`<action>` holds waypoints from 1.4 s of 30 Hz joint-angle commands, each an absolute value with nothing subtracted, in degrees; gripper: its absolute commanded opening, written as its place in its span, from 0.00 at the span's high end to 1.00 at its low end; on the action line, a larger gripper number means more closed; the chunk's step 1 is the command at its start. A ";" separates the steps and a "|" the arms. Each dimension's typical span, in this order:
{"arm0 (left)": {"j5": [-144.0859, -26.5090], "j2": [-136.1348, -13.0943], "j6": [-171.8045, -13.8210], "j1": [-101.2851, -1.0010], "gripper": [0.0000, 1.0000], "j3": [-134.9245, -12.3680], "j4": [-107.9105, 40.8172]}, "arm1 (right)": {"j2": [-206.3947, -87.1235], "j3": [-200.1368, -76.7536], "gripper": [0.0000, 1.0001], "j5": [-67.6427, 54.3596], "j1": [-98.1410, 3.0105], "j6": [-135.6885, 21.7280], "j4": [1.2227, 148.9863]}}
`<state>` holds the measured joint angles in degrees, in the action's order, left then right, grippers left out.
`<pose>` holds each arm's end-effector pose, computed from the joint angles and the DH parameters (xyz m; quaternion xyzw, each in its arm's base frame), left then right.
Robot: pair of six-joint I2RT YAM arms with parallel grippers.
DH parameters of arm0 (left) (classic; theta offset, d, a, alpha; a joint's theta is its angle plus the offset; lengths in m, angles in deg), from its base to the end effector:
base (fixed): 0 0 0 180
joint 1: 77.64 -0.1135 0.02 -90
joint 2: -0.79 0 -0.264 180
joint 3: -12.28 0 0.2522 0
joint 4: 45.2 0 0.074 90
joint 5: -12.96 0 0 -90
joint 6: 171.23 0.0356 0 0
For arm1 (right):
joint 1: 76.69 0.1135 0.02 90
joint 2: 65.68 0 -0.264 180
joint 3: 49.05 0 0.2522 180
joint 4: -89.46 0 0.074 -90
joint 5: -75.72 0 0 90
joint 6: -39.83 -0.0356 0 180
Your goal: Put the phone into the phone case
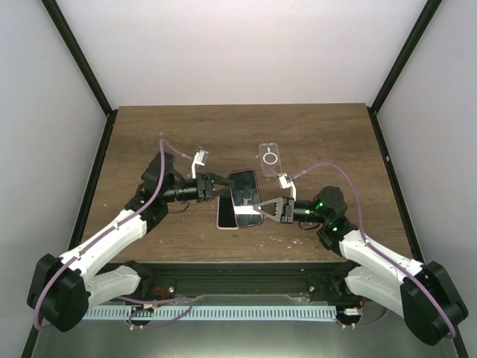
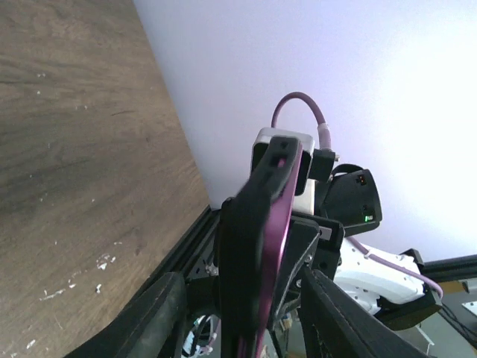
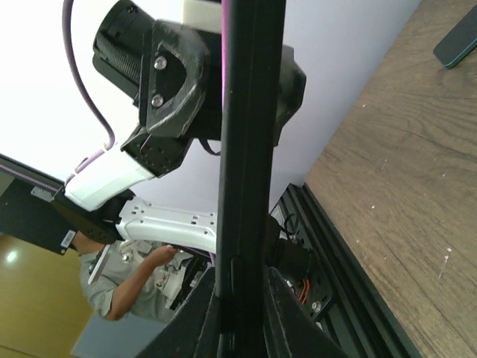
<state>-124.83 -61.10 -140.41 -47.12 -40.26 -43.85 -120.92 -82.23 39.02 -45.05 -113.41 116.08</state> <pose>0.1939 -0.1449 0.2872 0.0762 0.7460 -0.6326 0.1937 0.1538 0.1283 0.2432 -0.1520 0.6732 0.6895 0.2200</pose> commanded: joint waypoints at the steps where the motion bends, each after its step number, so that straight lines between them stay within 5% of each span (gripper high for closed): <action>1: -125.27 -62.82 -141.03 -47.23 0.61 -42.26 -48.41 | -119.47 -83.53 0.99 42.28 -44.83 -111.45 120.57; 7: -123.24 -64.26 -136.32 -47.33 1.00 -44.58 -43.26 | -120.19 -84.88 0.99 43.62 -44.74 -107.67 114.73; 14: -123.63 -63.52 -131.88 -47.34 1.00 -45.54 -40.05 | -118.26 -87.75 0.90 40.40 -44.79 -105.08 107.21; 24: -137.54 -62.75 -135.10 -47.32 1.00 -44.16 -47.99 | -115.45 -93.12 0.44 34.80 -44.87 -104.28 100.05; 26: -138.44 -62.29 -134.89 -47.33 1.00 -43.48 -48.17 | -116.27 -94.61 0.41 34.72 -44.88 -104.03 99.80; 32: -140.32 -61.49 -134.09 -47.37 1.00 -42.84 -47.76 | -118.94 -98.04 0.51 35.94 -44.91 -103.60 100.24; 35: -139.65 -61.32 -131.23 -47.39 1.00 -43.60 -43.65 | -119.42 -98.98 0.64 35.75 -44.88 -103.07 100.21; 39: -133.56 -61.42 -124.31 -47.34 1.00 -46.63 -31.49 | -119.09 -100.12 0.96 33.83 -44.85 -101.00 96.90; 42: -129.32 -62.93 -119.37 -47.32 1.00 -49.60 -22.81 | -117.99 -101.56 0.99 30.82 -44.88 -97.39 91.35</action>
